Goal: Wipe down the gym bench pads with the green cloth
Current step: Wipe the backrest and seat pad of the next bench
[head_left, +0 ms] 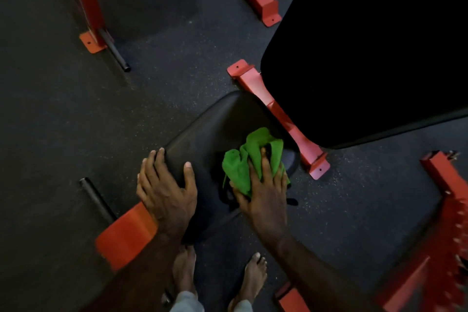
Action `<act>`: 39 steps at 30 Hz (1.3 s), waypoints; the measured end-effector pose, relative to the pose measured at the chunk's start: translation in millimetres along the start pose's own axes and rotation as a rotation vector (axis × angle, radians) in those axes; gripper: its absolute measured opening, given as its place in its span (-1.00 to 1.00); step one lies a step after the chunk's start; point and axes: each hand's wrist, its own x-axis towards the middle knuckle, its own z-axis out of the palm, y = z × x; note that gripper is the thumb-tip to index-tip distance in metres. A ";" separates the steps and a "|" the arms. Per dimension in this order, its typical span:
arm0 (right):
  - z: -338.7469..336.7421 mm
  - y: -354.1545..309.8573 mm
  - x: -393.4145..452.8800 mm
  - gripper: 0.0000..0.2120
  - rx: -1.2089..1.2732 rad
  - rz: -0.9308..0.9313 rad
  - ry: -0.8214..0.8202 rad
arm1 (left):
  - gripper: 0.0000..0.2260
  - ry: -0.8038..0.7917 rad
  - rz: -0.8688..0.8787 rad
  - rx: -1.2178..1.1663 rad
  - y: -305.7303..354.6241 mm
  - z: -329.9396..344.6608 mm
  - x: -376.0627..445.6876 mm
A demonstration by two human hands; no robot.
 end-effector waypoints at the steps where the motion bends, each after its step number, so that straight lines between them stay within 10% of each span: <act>1: -3.9 9.3 2.5 -0.28 -0.026 -0.033 -0.002 | -0.42 -0.013 0.015 -0.012 0.0 -1.7 0.5; 7: 2.6 -16.6 8.1 -0.26 0.281 0.481 0.168 | -0.41 -0.153 0.294 0.015 12.3 -0.5 -4.0; 13: 12.5 14.0 -3.1 -0.22 0.205 0.101 0.144 | -0.39 -0.400 0.679 0.111 40.3 24.1 13.4; 18: 5.6 -15.8 18.9 -0.07 0.599 0.730 0.220 | -0.43 -0.355 0.645 0.141 40.0 30.1 10.0; 23: 11.8 -4.5 -5.9 -0.17 0.380 0.275 0.182 | -0.42 -0.353 0.643 0.120 42.1 28.2 10.1; 29: -18.8 -0.1 50.0 0.05 0.867 0.902 0.421 | -0.44 -0.384 0.613 0.126 42.0 28.1 7.9; 36: -1.1 -0.1 -0.6 0.08 1.063 0.808 0.251 | -0.43 -0.362 0.596 0.098 41.6 30.3 7.4; 39: -9.1 21.3 43.0 -0.03 0.960 0.850 0.425 | -0.42 -0.366 0.599 0.120 43.4 29.0 8.1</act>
